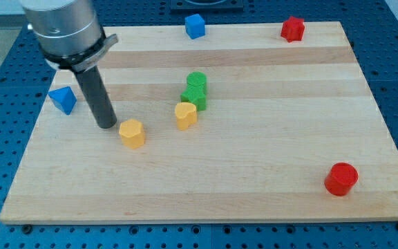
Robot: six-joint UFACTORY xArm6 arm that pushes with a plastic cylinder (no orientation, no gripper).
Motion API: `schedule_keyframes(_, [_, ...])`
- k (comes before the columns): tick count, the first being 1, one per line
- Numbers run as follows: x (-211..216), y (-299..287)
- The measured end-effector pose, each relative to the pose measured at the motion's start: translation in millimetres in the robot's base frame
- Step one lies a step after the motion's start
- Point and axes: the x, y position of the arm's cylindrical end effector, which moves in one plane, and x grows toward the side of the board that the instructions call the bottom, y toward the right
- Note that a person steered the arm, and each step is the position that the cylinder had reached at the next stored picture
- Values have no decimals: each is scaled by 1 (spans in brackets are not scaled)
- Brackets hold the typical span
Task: Move yellow hexagon to yellow heart
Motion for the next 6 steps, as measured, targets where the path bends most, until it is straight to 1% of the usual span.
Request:
schedule_keyframes(1, [14,3])
schedule_keyframes(3, [16,71])
schedule_keyframes(4, [16,86])
schedule_keyframes(5, [27,69])
schedule_keyframes(6, [52,43])
